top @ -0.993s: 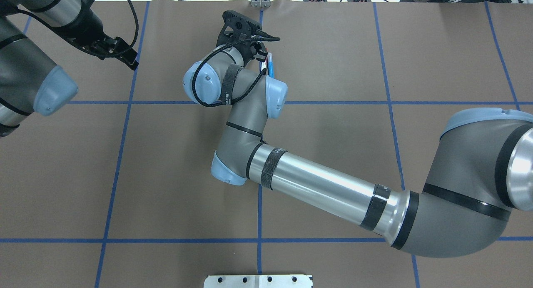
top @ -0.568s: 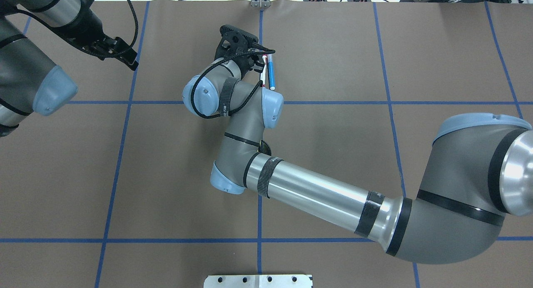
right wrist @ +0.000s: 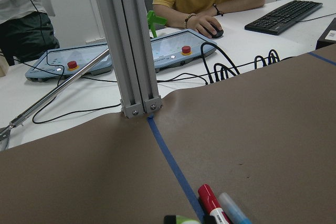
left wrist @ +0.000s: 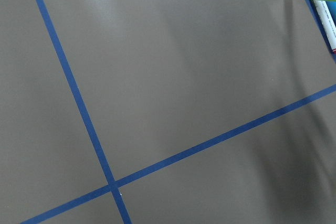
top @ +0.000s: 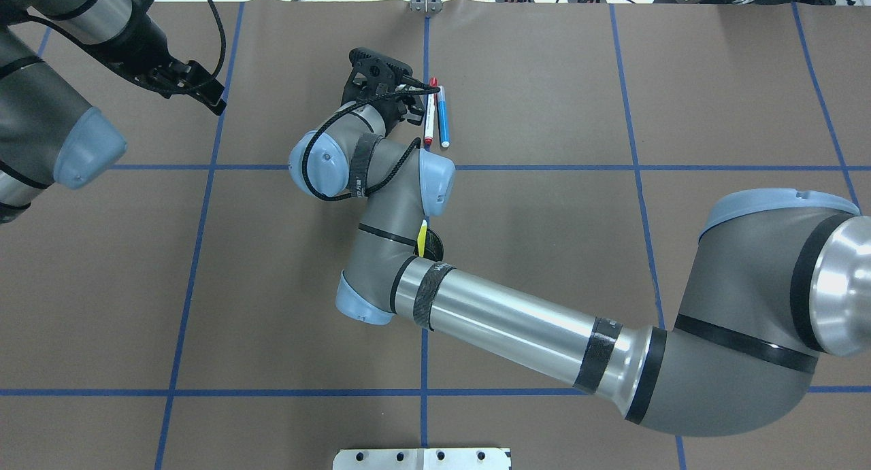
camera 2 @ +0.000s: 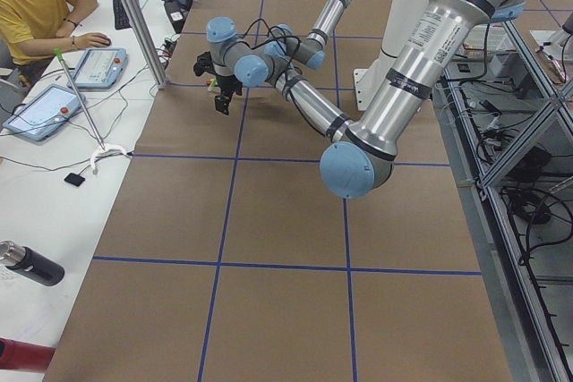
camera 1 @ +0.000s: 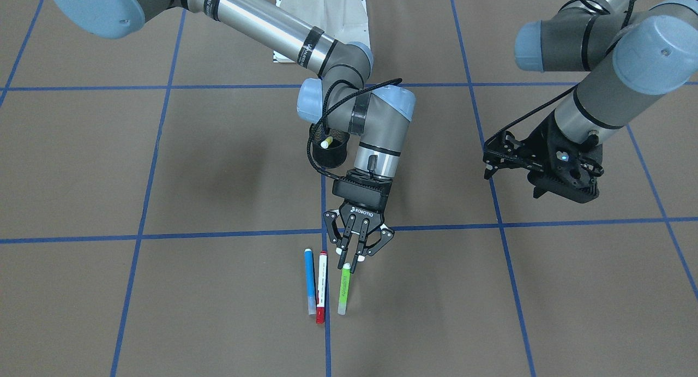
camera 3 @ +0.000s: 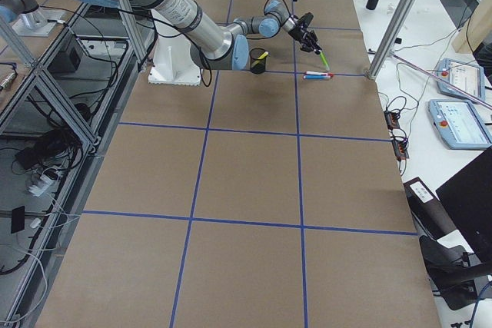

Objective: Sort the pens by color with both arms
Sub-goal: 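Withdraw the right gripper while the left gripper moves over the laid markers, then lower the left gripper into the pen cup and grasp the yellow highlighter, then lift the yellow highlighter out of the cup with the left gripper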

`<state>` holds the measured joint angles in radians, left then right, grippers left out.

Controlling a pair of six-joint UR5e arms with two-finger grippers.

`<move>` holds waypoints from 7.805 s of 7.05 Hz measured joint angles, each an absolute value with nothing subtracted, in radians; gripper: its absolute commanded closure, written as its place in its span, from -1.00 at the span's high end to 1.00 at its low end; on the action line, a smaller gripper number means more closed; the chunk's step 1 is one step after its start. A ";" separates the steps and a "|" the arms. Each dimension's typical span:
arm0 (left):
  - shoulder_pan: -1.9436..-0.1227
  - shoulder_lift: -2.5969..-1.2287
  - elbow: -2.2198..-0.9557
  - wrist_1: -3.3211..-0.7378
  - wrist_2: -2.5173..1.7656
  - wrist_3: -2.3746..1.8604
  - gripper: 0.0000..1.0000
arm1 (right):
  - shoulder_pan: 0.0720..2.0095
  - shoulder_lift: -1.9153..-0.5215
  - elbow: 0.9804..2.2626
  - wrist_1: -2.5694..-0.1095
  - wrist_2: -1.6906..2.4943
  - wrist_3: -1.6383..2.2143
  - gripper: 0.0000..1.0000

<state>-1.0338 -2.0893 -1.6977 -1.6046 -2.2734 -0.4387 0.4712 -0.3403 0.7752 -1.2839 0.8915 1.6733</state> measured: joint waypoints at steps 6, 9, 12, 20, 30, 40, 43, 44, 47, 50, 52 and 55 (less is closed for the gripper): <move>-1.031 -2.089 -1.696 -1.605 -2.272 -0.453 0.98 | 0.513 -0.335 0.852 -1.274 1.082 1.551 0.97; -1.024 -2.105 -1.696 -1.602 -2.272 -0.553 0.98 | 0.631 -0.392 0.951 -1.234 1.443 1.395 0.98; -0.991 -2.168 -1.696 -1.591 -2.272 -0.790 0.98 | 0.779 -0.504 1.071 -1.258 1.868 1.235 0.98; -0.717 -2.569 -1.488 -1.305 -2.176 -1.128 0.98 | 1.026 -0.770 1.329 -1.481 2.350 0.795 0.98; -0.591 -2.664 -1.298 -1.292 -2.020 -1.151 -0.01 | 1.026 -0.785 1.335 -1.477 2.339 0.792 0.98; -0.575 -2.663 -1.304 -1.267 -2.028 -1.152 -0.17 | 1.022 -0.788 1.335 -1.477 2.336 0.792 0.98; -0.569 -2.662 -1.305 -1.267 -2.030 -1.156 -0.78 | 1.019 -0.789 1.335 -1.477 2.335 0.792 0.98; -0.568 -2.662 -1.306 -1.267 -2.030 -1.158 -1.00 | 1.019 -0.789 1.335 -1.477 2.335 0.792 0.98; -0.568 -2.649 -1.350 -1.247 -2.031 -1.158 -1.00 | 1.019 -0.788 1.335 -1.477 2.335 0.792 0.98; -0.576 -2.611 -1.518 -1.163 -2.028 -1.153 -1.00 | 1.019 -0.786 1.335 -1.476 2.335 0.792 0.98; -0.613 -2.601 -1.609 -1.144 -2.025 -1.150 -1.00 | 1.020 -0.786 1.335 -1.475 2.335 0.793 0.98; -0.703 -2.558 -1.740 -1.205 -2.008 -1.148 -1.00 | 1.020 -0.786 1.335 -1.474 2.332 0.793 0.98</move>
<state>-0.7027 -2.5577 -1.7398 -1.2049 -2.0084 -1.1478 1.0201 -0.7864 1.3346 -1.4742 2.3316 0.7928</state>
